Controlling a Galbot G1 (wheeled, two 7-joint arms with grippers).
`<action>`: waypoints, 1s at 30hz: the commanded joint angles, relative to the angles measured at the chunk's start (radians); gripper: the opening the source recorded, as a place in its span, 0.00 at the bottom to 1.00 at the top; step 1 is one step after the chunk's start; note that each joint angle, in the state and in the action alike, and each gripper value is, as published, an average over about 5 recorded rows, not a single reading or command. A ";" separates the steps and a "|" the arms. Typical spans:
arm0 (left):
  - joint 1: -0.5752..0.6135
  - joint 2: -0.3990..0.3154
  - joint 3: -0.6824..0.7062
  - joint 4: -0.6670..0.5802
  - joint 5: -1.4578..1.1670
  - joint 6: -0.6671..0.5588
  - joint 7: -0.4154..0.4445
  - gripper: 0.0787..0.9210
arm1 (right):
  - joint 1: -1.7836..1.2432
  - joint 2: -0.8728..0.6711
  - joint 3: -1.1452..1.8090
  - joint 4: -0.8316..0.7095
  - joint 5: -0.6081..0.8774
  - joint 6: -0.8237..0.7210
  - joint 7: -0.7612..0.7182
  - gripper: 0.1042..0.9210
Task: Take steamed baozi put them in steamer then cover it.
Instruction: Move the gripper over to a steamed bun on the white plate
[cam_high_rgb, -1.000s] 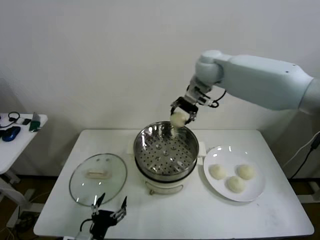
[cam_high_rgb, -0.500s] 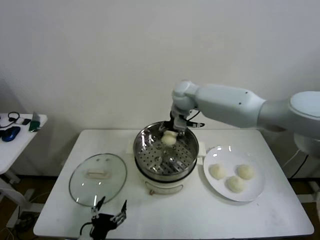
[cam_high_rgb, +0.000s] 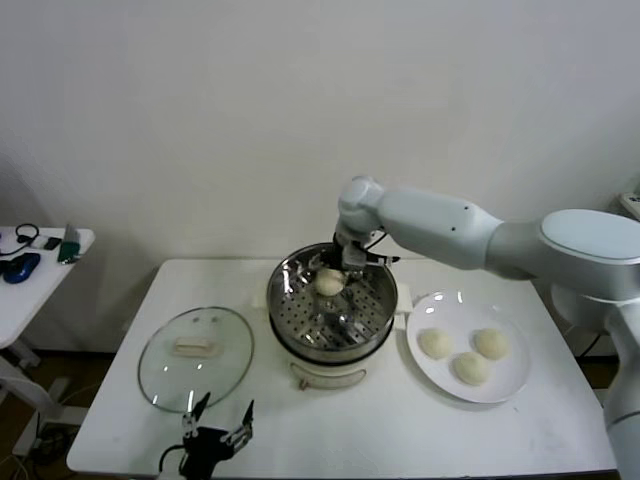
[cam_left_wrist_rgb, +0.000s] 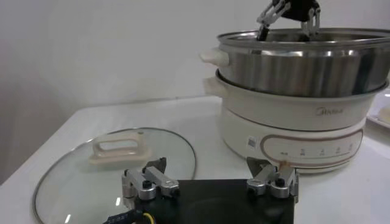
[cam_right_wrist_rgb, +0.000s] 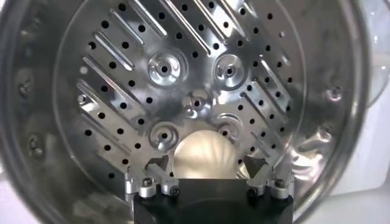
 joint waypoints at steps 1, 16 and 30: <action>0.002 -0.002 0.000 -0.007 0.004 0.002 0.001 0.88 | 0.217 -0.048 -0.136 0.025 0.398 -0.010 -0.076 0.88; -0.018 -0.003 0.008 0.006 0.013 0.010 0.000 0.88 | 0.632 -0.545 -0.769 0.501 0.938 -0.814 -0.122 0.88; -0.008 -0.005 -0.007 -0.007 0.007 0.002 -0.001 0.88 | -0.072 -0.650 -0.277 0.449 0.605 -1.017 0.078 0.88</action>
